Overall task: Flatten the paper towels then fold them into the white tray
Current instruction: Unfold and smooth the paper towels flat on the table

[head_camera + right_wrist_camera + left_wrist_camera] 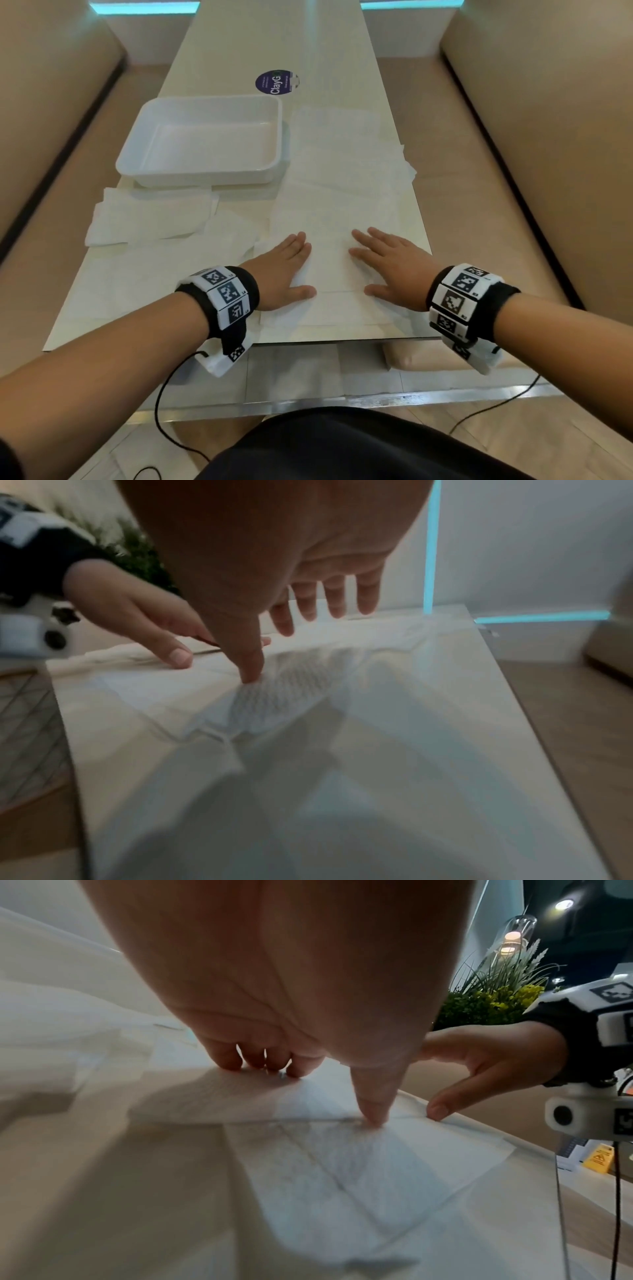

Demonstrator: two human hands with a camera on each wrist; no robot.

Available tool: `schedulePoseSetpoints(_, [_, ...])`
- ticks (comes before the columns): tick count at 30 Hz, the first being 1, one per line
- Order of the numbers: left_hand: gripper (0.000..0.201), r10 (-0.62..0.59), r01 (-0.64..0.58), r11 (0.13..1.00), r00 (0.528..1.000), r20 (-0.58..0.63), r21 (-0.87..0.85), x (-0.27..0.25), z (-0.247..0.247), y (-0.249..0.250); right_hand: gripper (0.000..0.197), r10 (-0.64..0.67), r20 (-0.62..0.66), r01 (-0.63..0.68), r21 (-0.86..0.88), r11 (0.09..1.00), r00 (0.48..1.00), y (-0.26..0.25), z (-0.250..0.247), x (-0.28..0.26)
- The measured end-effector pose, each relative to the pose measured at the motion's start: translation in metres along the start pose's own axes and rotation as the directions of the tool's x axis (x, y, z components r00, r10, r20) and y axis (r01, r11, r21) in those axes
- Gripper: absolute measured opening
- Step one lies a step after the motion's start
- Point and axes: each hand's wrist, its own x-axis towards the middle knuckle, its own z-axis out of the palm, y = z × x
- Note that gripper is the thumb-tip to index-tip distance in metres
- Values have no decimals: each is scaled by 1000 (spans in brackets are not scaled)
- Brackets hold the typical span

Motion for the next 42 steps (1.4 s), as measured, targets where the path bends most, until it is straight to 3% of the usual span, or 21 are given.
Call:
schedulePoseSetpoints(3, [96, -7, 7, 1000, 1000, -6, -3, 3, -3, 0, 48, -171, -81, 165, -75, 983, 982, -5, -3, 3])
schedulePoseSetpoints(6, [91, 17, -19, 999, 998, -56, -45, 2, -3, 1, 32, -220, -143, 211, -76, 974, 965, -8, -3, 5])
schedulePoseSetpoints(11, [47, 178, -188, 982, 951, -254, -17, 0, -4, 8, 22, -136, -66, 138, 25, 990, 989, -12, -6, 4])
schedulePoseSetpoints(14, [31, 191, -198, 980, 955, -226, -8, 0, -4, 14, 19, -123, -85, 127, 46, 991, 989, -12, -2, 5])
schedulePoseSetpoints(19, [24, 178, -178, 984, 964, -200, 16, 4, -7, 21, 27, -60, -29, 63, 103, 993, 998, -10, -7, 7])
schedulePoseSetpoints(25, [25, 177, -166, 983, 971, -160, 80, 6, -12, 27, 31, -55, -20, 56, 74, 996, 998, -13, -9, 8])
schedulePoseSetpoints(34, [25, 178, -162, 979, 975, -135, 123, 10, -14, 28, 20, -94, -52, 94, -9, 996, 994, -18, -10, 13])
schedulePoseSetpoints(42, [60, 99, -79, 992, 973, -209, 101, 11, -15, 34, 15, 58, -144, -21, 245, 969, 988, -7, -20, 16])
